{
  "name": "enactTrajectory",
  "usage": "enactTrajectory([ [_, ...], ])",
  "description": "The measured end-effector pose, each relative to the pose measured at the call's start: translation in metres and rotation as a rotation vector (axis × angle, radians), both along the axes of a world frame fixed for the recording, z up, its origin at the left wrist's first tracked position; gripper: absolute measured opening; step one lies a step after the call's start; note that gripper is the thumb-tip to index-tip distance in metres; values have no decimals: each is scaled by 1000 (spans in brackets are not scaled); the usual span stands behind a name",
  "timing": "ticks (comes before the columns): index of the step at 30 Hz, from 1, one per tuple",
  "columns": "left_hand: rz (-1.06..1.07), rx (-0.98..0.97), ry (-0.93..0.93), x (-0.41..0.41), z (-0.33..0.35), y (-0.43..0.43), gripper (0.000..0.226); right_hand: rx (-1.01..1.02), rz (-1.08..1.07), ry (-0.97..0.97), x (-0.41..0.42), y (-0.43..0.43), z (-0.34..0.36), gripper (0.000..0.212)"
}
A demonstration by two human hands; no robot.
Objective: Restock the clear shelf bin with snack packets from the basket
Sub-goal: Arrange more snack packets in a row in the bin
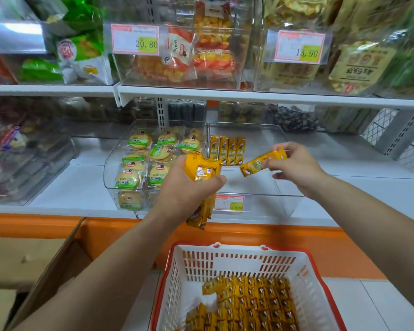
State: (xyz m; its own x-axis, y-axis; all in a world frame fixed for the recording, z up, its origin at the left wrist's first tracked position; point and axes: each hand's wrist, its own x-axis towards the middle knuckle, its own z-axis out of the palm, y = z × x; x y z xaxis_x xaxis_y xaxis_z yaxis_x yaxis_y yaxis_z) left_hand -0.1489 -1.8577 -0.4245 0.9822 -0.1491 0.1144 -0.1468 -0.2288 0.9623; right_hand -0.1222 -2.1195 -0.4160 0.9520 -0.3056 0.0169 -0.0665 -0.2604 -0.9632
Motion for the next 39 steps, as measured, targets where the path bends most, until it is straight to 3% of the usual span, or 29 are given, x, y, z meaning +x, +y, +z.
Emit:
enactTrajectory([
  [3, 12, 14, -24, 8, -2, 4, 40, -148, -66, -58, 41, -8, -13, 44],
  [11, 97, 18, -9, 37, -14, 5, 47, -598, -97, -107, 140, -32, -49, 33],
  [18, 103, -22, 12, 47, -30, 6, 42, -734, -46, -25, 192, -40, -72, 38],
  [24, 77, -32, 35, 47, -39, 4, 46, -612, -173, 77, 207, -40, -81, 45],
  [26, 82, -36, 42, 48, -38, 3, 49, -653, -197, 86, 204, -38, -77, 52],
  [31, 71, -53, 84, 42, -34, -2, 46, -753, -168, -104, 154, -15, -45, 46],
  [35, 42, -92, 107, 32, -28, -7, 44, -367, 82, -196, 59, 24, -24, 34],
  [37, 54, -132, 100, 24, -23, -13, 43, -184, 326, -152, 1, 41, -20, 39],
  [39, 45, -169, 77, 16, -19, -20, 41, -125, 472, -97, -49, 57, -17, 49],
])
